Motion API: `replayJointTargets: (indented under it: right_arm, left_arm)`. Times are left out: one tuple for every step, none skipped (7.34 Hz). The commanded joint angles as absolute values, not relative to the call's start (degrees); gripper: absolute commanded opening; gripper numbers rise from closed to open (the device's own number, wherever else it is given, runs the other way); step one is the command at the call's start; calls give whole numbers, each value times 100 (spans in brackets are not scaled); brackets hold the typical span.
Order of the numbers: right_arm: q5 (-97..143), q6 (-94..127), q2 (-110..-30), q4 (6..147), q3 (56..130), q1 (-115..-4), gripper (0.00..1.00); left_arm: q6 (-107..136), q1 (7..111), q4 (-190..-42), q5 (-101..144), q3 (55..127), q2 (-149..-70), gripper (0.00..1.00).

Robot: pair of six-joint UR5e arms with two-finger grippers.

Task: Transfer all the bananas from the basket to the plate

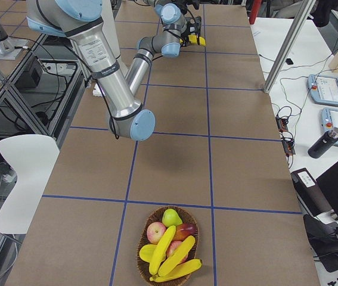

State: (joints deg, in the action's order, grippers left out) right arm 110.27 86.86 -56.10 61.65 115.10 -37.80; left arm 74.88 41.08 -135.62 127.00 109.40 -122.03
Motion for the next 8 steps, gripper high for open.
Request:
replayJointTargets:
  right_arm:
    - [11021,8684,-5599,6082,11566,-3736,0]
    - [11021,8675,-5599,6082,11575,-3718,0]
    - [11021,8666,-5590,6073,11575,-3709,0]
    - [11021,8657,-5590,6073,11575,-3709,0]
    - [11021,8649,-5590,6073,11575,-3709,0]
    - [11021,8657,-5599,5925,11549,-3718,0]
    - [11021,8640,-5599,5837,11540,-3718,0]
    - [11030,8666,-5599,5827,11540,-3718,21]
  left_arm:
    - [7488,4035,-13570,12700,10942,-12208,78]
    - [7488,4008,-13570,12700,10942,-12225,78]
    - [7488,3930,-13570,12700,10942,-12295,77]
    - [7488,3894,-13570,12700,10951,-12322,76]
    - [7488,3850,-13570,12700,10951,-12331,63]
    - [7488,3850,-13579,12700,10960,-12331,28]
    - [7480,3850,-13579,12700,10960,-12322,0]
    - [7471,3850,-13553,12700,10951,-12305,0]
